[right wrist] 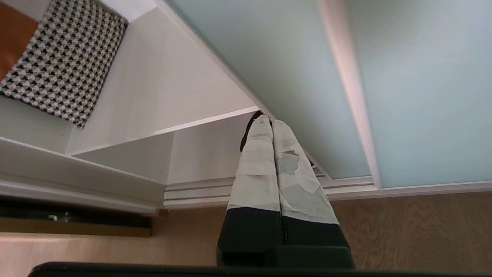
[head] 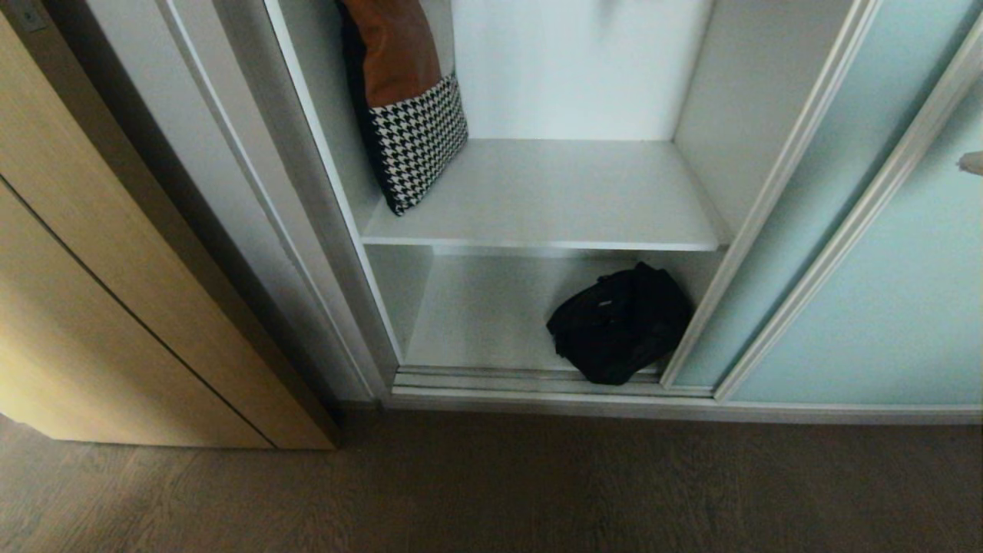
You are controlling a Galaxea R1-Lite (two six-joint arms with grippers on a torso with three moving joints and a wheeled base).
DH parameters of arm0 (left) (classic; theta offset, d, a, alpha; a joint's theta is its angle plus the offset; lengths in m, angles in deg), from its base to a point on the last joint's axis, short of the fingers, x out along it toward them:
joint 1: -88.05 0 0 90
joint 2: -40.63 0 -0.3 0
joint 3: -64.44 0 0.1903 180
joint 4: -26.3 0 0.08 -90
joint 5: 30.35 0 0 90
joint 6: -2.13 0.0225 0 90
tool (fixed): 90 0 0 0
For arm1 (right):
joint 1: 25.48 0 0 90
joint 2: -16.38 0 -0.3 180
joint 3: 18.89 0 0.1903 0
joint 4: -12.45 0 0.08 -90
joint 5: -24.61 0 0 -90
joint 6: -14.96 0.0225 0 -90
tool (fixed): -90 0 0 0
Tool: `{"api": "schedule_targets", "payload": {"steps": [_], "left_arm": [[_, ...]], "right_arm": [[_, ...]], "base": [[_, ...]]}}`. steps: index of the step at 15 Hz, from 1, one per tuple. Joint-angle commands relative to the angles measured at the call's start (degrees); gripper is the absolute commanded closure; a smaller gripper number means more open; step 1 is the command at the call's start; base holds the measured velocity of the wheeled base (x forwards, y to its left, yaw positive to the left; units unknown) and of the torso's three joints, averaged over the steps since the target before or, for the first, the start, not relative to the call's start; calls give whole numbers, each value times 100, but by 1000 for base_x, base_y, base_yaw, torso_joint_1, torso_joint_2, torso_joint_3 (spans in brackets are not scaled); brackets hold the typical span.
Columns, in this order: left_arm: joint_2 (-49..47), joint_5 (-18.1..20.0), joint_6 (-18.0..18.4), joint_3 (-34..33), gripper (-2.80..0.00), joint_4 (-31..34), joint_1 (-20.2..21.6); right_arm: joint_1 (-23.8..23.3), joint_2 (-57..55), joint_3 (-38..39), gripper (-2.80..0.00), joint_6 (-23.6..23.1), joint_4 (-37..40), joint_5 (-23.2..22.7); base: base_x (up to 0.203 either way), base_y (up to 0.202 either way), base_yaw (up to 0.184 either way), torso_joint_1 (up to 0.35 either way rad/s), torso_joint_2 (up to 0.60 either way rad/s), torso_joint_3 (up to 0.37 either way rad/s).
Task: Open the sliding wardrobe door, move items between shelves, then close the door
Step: Close the door
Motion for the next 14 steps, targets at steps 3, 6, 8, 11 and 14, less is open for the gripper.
{"api": "schedule_targets", "payload": {"steps": [3,6,8,11,14], "left_arm": [[0,1,-3,0,0,0,1],[0,1,-7,0,0,0,1],[0,1,-3,0,0,-6,1],[0,1,2,0,0,0,1],[0,-2,-1,0,0,-8,1]], "right_arm": [[3,-330,-267,0,45,-63,100],[-17,-516,-384,0,46,-392,114],[-9,-606,-390,0,46,-500,115],[-35,-812,-392,0,55,-764,116],[-34,-1062,-492,0,47,-1020,225]], "base": [[0,0,0,0,0,0],[0,0,0,0,0,0],[0,0,0,0,0,0],[0,0,0,0,0,0],[0,0,0,0,0,0]]}}
